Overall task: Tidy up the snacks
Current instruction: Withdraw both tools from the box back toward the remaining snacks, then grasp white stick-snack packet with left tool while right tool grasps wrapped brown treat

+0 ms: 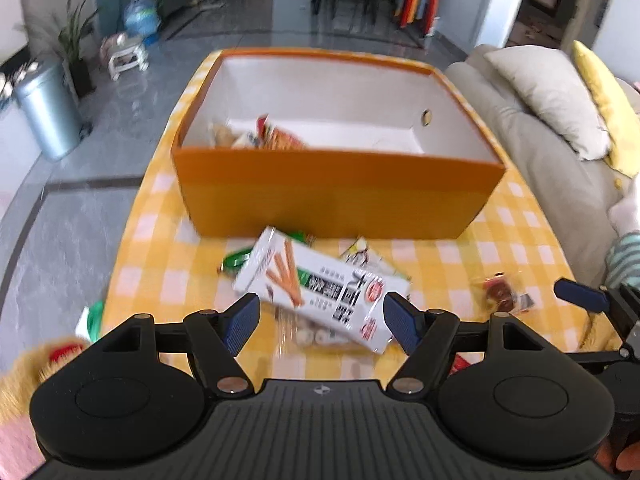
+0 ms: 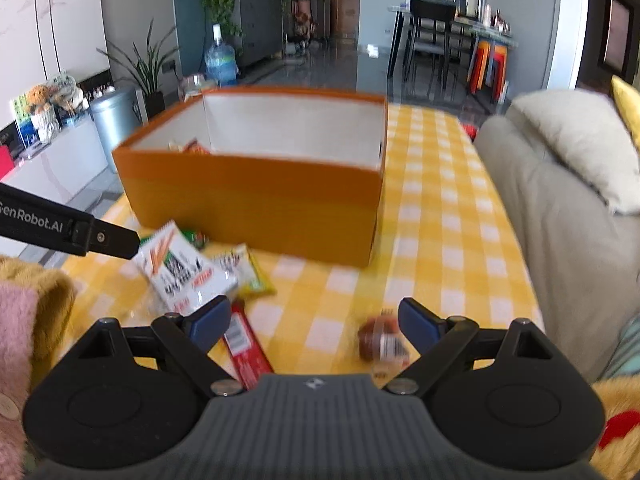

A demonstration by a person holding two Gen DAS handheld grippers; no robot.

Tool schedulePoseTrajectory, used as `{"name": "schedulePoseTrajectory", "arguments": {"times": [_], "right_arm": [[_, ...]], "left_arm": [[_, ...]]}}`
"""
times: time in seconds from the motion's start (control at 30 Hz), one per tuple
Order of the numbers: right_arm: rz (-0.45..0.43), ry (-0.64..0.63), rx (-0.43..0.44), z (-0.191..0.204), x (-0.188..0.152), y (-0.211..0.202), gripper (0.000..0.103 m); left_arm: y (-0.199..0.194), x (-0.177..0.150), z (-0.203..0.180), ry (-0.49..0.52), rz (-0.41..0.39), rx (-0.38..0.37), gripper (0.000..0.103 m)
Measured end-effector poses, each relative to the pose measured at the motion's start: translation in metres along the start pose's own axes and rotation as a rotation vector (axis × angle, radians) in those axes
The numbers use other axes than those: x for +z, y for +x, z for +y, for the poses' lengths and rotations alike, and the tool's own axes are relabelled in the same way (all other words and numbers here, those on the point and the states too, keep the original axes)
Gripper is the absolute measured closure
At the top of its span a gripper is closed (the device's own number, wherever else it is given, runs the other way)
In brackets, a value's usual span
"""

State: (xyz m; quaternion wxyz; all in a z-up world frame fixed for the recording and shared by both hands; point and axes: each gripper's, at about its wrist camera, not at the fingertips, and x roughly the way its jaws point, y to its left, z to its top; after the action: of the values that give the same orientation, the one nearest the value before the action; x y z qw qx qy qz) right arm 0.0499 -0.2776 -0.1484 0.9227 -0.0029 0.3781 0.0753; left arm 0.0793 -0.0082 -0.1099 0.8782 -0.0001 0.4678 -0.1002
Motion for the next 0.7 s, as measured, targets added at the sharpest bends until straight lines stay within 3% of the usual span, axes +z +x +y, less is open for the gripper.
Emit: {"name": "schedulePoseTrajectory", "arguments": {"times": [0.47,0.7], "right_arm": [[0.088,0.08,-0.066,-0.019,-0.005,0.041,0.016],[0.119,0.115,-0.101,-0.031,-0.004,0.061,0.025]], "left_arm": [[0.043,-0.001,0.014,-0.315,0.117,-0.003,0.02],[0.061,0.005,0.016,-0.41,0.146,0.007,0.02]]}}
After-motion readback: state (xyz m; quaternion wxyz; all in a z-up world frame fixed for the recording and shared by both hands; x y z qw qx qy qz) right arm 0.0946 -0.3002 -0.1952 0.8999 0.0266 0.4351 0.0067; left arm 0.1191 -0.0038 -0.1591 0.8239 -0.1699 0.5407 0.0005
